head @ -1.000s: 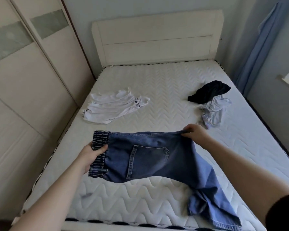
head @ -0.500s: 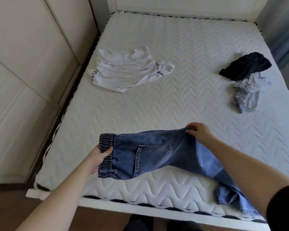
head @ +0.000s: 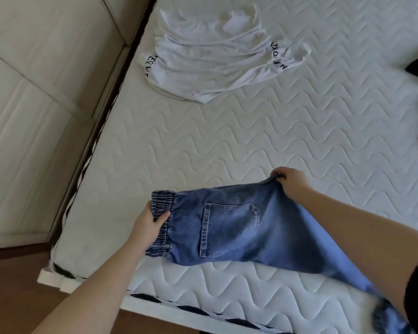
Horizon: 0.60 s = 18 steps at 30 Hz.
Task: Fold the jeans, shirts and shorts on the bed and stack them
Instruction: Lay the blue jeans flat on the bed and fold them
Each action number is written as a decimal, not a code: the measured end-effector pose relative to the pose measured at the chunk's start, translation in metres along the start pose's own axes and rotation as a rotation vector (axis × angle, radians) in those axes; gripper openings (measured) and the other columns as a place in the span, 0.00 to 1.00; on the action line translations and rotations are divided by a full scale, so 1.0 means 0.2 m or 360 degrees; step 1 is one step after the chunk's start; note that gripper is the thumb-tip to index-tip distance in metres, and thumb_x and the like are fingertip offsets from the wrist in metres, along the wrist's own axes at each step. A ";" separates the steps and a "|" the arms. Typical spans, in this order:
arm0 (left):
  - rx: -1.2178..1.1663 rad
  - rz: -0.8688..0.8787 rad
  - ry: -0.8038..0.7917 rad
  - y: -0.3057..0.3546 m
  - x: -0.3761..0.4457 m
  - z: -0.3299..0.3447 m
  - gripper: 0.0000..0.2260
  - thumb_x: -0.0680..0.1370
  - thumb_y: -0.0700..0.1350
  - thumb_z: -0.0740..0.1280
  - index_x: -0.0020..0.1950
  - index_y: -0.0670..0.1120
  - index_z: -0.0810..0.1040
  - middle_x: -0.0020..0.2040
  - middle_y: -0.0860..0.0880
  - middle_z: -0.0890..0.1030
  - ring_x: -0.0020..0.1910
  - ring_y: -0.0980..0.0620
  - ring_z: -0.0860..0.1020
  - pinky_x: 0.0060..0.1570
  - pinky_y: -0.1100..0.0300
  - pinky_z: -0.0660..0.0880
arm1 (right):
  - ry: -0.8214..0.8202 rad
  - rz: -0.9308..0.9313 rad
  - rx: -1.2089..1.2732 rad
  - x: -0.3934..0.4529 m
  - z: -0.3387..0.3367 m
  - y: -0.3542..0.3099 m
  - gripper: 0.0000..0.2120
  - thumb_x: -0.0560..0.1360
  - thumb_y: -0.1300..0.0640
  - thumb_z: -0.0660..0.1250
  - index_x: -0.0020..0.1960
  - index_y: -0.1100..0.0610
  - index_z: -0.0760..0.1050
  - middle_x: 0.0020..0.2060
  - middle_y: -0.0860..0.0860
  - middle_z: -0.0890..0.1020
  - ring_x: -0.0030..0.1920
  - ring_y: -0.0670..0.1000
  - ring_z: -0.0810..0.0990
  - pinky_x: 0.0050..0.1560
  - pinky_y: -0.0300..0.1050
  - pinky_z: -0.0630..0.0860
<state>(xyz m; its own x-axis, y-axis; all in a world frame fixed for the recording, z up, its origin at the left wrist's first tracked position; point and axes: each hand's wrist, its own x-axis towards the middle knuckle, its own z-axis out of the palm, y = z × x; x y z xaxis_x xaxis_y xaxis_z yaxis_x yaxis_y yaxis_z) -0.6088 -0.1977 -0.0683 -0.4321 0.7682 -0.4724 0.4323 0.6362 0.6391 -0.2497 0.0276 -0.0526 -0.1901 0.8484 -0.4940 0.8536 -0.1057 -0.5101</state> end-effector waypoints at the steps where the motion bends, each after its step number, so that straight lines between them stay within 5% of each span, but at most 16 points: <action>1: 0.0048 0.0019 0.0032 -0.01 0.06 0.01 0.18 0.77 0.48 0.70 0.64 0.45 0.72 0.54 0.48 0.81 0.51 0.47 0.78 0.49 0.58 0.69 | 0.0005 0.0007 -0.0013 0.06 0.03 -0.01 0.16 0.75 0.65 0.62 0.43 0.44 0.77 0.48 0.50 0.83 0.50 0.54 0.79 0.55 0.49 0.74; 7: 0.0078 0.0008 0.0142 -0.09 0.36 0.09 0.21 0.74 0.51 0.73 0.63 0.46 0.72 0.51 0.50 0.80 0.47 0.49 0.77 0.46 0.58 0.69 | 0.0079 0.0138 -0.0148 0.39 0.18 0.00 0.15 0.76 0.65 0.60 0.56 0.51 0.79 0.56 0.54 0.81 0.56 0.58 0.78 0.57 0.48 0.74; 14: -0.0139 -0.0557 -0.0078 -0.35 0.47 0.16 0.23 0.71 0.58 0.74 0.58 0.45 0.76 0.50 0.46 0.83 0.45 0.49 0.82 0.49 0.53 0.78 | 0.0084 0.0243 -0.0205 0.56 0.31 0.07 0.13 0.77 0.63 0.61 0.45 0.47 0.78 0.53 0.52 0.83 0.54 0.56 0.79 0.58 0.51 0.75; 18: -0.0202 -0.0577 -0.0121 -0.41 0.46 0.16 0.22 0.70 0.61 0.74 0.56 0.48 0.76 0.48 0.48 0.83 0.45 0.49 0.82 0.49 0.52 0.79 | 0.0231 0.0317 -0.0355 0.56 0.40 0.07 0.15 0.78 0.60 0.59 0.63 0.50 0.74 0.62 0.55 0.78 0.62 0.59 0.73 0.62 0.51 0.68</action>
<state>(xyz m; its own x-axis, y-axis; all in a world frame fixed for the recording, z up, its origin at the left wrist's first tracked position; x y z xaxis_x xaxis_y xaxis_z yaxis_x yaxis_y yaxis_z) -0.6583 -0.1765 -0.1839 -0.4766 0.5014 -0.7220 0.1592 0.8570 0.4901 -0.2982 0.0801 -0.1716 0.0484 0.8893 -0.4547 0.9552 -0.1742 -0.2392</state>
